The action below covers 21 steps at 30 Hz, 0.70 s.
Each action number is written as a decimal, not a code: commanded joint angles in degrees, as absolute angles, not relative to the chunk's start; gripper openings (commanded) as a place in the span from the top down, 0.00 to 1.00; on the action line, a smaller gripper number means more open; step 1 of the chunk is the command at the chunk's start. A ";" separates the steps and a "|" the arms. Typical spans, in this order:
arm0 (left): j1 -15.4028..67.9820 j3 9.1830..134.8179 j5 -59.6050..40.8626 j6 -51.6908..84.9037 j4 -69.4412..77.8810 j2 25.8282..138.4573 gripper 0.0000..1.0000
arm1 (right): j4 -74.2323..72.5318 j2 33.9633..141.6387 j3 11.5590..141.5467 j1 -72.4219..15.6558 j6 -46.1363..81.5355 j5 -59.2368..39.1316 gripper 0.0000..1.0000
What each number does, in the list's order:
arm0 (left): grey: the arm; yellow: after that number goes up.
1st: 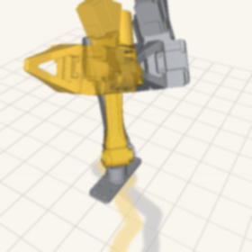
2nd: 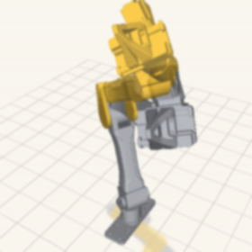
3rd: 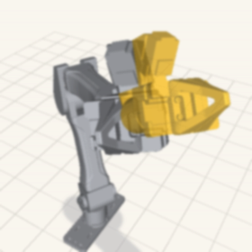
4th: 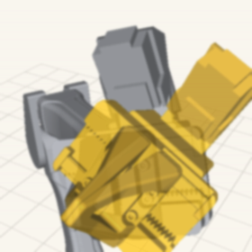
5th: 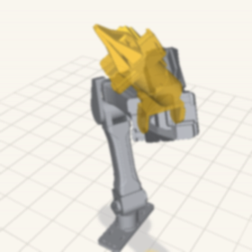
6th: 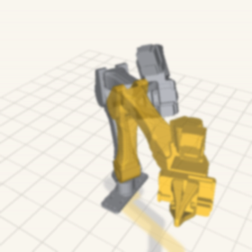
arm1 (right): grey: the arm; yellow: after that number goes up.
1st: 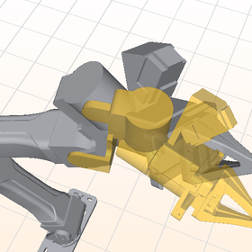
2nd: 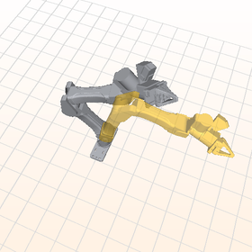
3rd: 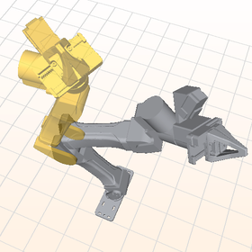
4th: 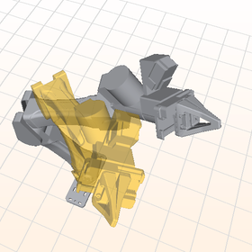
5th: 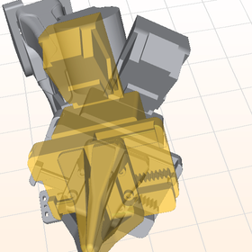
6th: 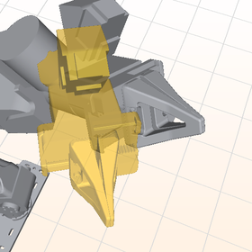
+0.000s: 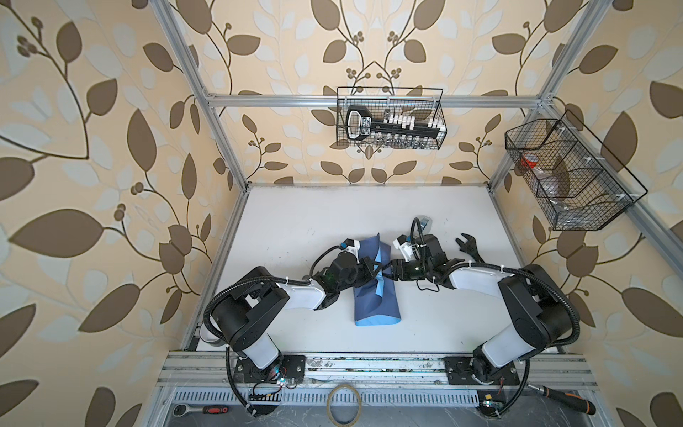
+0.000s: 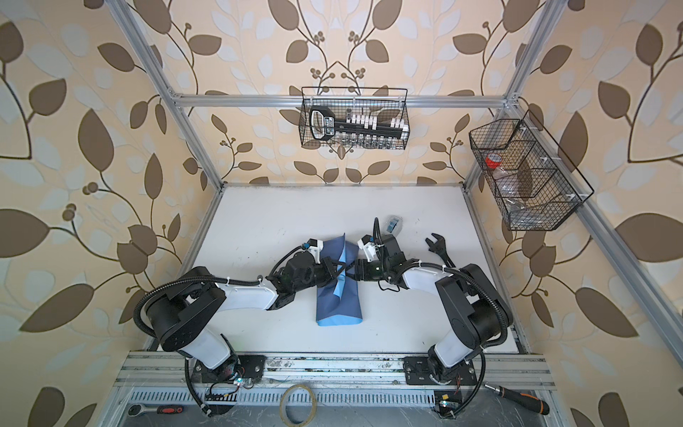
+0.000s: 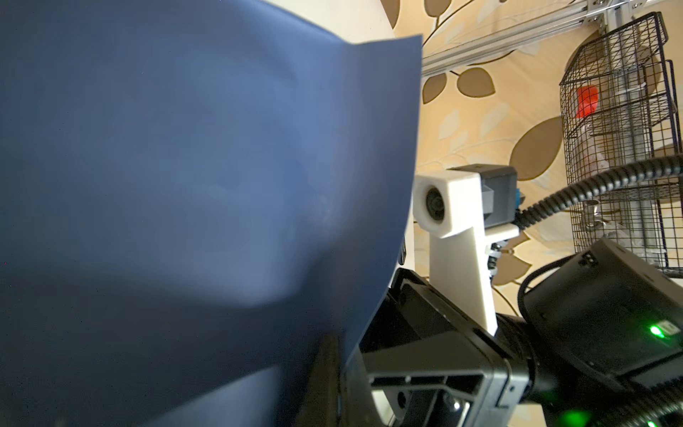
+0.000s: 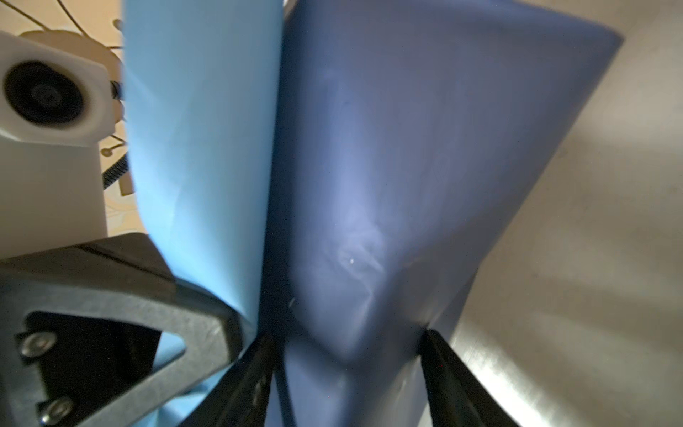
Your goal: Wrap the gift box in paper
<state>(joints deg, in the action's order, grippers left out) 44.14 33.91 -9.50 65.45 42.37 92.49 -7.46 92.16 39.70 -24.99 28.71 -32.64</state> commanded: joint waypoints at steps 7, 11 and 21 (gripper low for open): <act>44.98 28.74 -11.81 68.03 53.71 98.54 1.00 | 4.17 96.17 36.56 -25.14 26.92 -23.86 0.37; 44.96 27.40 -11.01 67.56 52.01 98.62 0.96 | 5.24 95.47 37.11 -24.79 26.53 -23.64 0.36; 44.93 25.89 -10.40 66.82 49.76 98.96 0.74 | 8.11 93.62 39.31 -24.11 25.80 -23.00 0.35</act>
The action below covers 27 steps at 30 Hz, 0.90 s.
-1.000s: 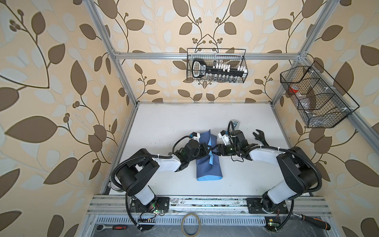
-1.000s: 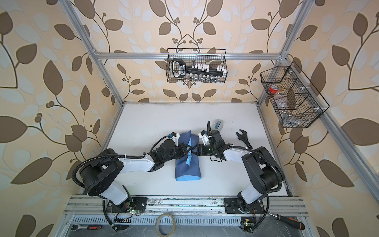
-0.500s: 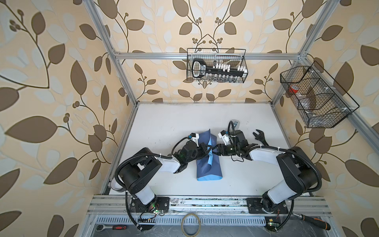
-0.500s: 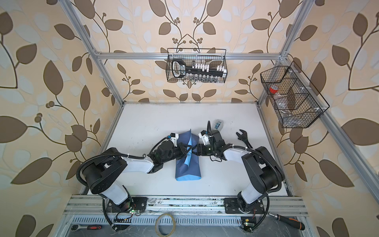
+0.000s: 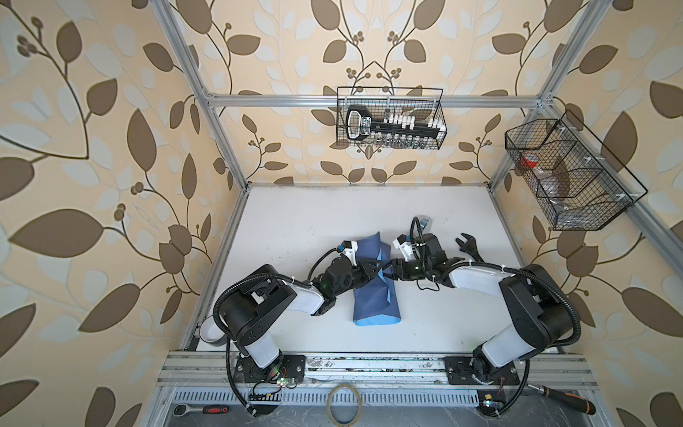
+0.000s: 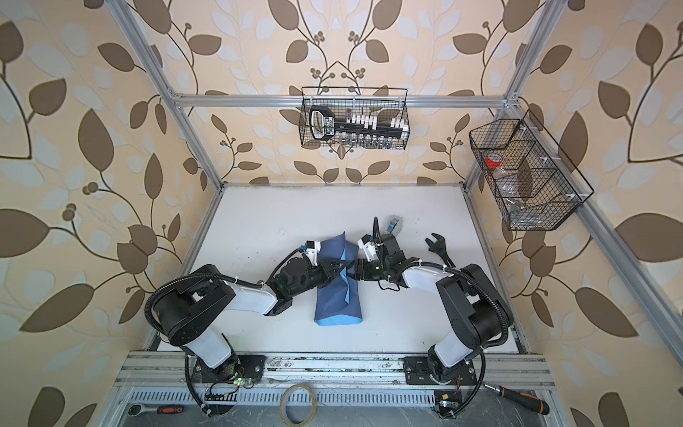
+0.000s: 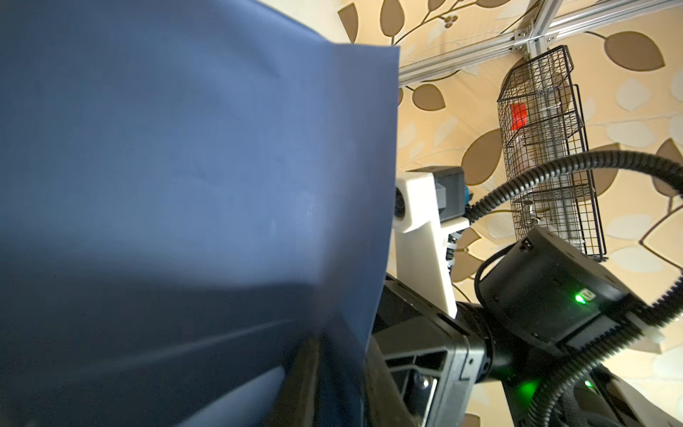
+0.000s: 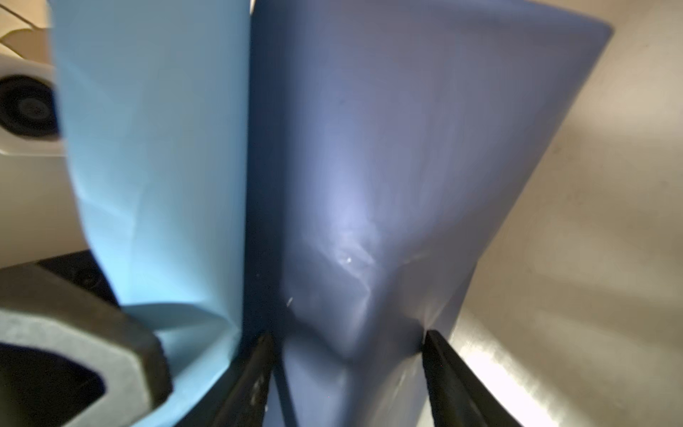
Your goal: Wrap the gift box in paper
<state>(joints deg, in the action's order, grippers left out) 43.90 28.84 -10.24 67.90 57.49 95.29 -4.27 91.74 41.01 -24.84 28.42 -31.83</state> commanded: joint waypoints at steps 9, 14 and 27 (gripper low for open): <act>44.96 24.99 -9.99 66.71 50.25 100.37 0.63 | 13.11 89.02 43.59 -21.43 24.45 -22.94 0.32; 44.96 24.98 -10.11 66.53 50.47 101.20 0.61 | 17.05 84.83 45.35 -18.54 23.11 -20.89 0.29; 44.91 25.75 -10.25 65.58 48.55 100.87 0.52 | 6.85 79.60 40.24 -20.54 26.23 -26.02 0.09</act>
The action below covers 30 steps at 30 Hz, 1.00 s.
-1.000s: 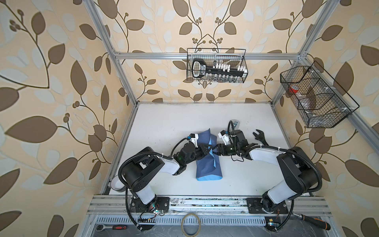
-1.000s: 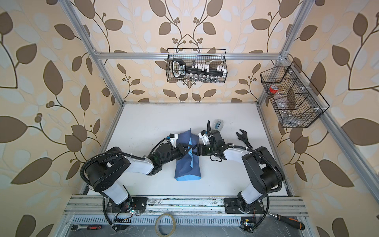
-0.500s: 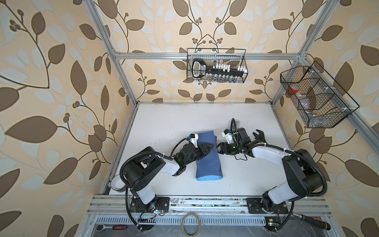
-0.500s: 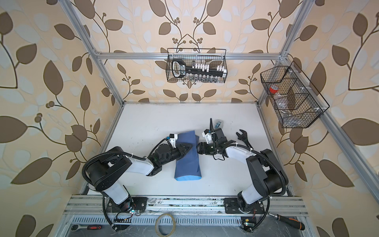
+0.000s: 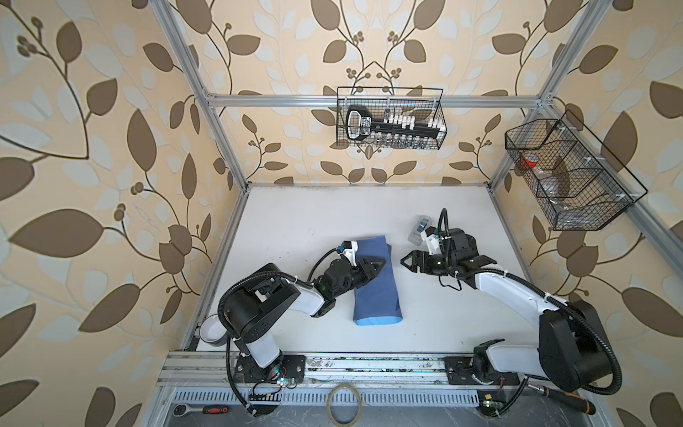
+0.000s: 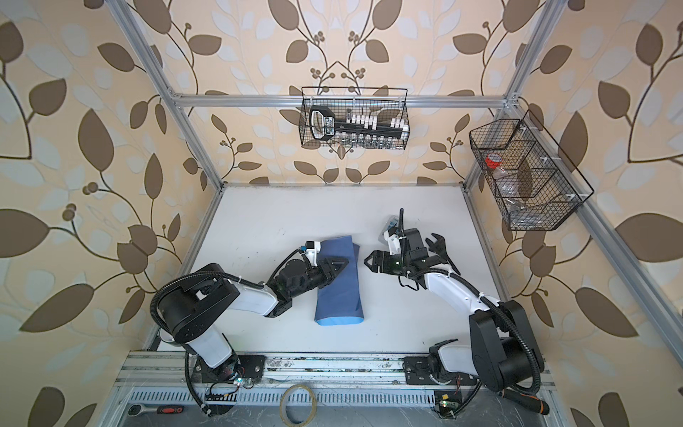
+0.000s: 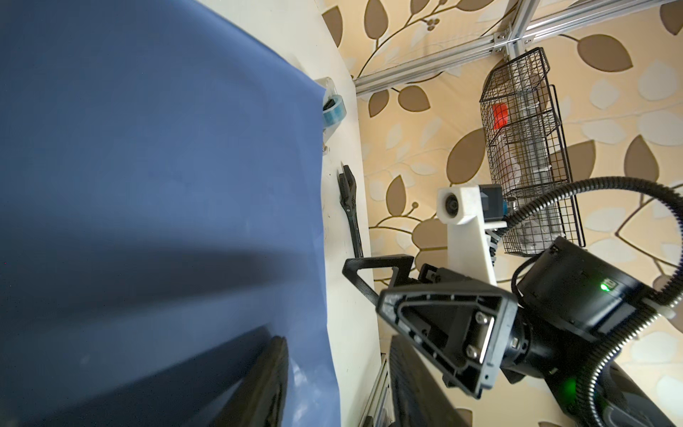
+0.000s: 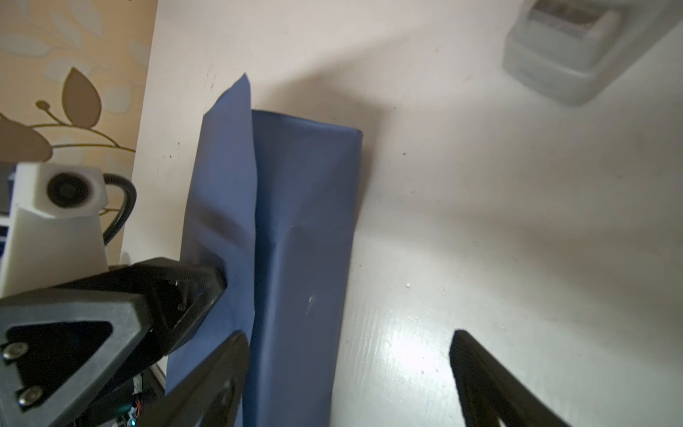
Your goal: Wrap the gift box in paper
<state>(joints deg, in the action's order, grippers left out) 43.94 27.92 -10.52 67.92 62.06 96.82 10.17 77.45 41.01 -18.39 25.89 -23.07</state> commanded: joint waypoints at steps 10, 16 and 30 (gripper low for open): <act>44.93 26.74 -9.52 63.98 44.94 99.14 0.50 | 3.42 87.80 41.16 -23.49 27.34 -26.98 0.11; 44.94 27.60 -10.06 63.68 44.33 99.16 0.50 | 4.69 90.06 39.06 -23.16 26.58 -25.21 0.13; 43.63 41.64 -4.94 46.58 11.30 79.89 0.35 | 3.42 91.23 33.20 -22.76 26.59 -22.57 0.21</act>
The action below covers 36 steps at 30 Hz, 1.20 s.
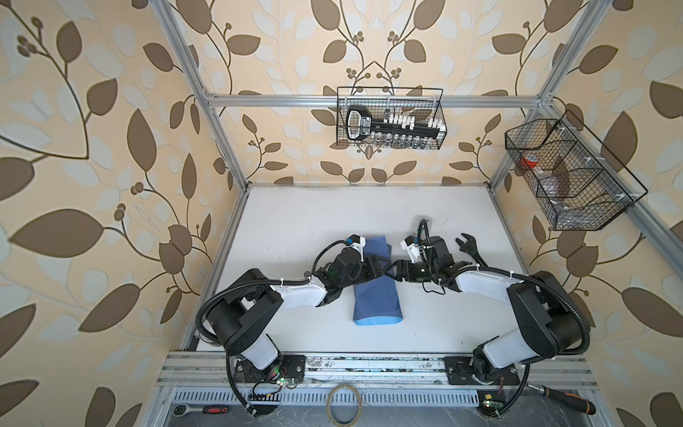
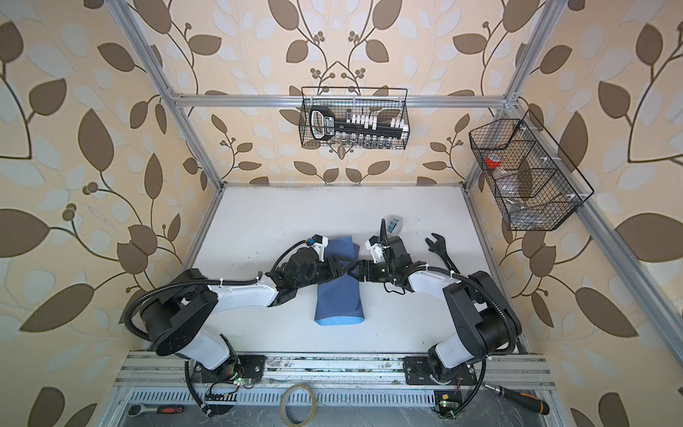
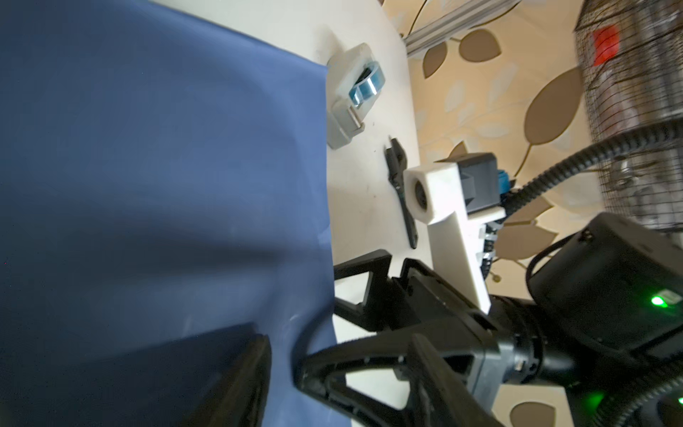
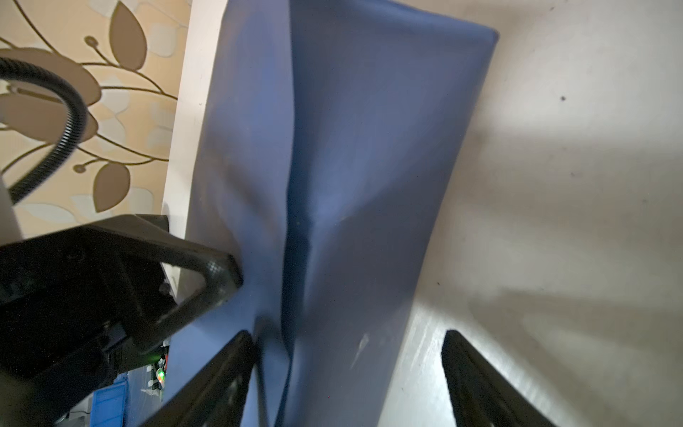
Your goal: Wrap the gift box in paper
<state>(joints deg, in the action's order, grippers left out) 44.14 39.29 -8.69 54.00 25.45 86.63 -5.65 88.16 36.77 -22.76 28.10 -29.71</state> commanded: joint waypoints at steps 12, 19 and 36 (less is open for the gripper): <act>34.11 45.37 -8.28 39.29 -10.91 75.32 0.19 | 3.25 92.11 33.83 -23.20 26.40 -22.59 0.23; 34.08 49.94 -10.79 37.54 -10.45 82.08 0.22 | 4.20 91.58 34.35 -23.21 26.04 -22.59 0.23; 31.21 63.55 -17.41 35.07 -9.32 99.67 0.18 | 4.88 91.34 34.58 -22.98 25.49 -22.50 0.25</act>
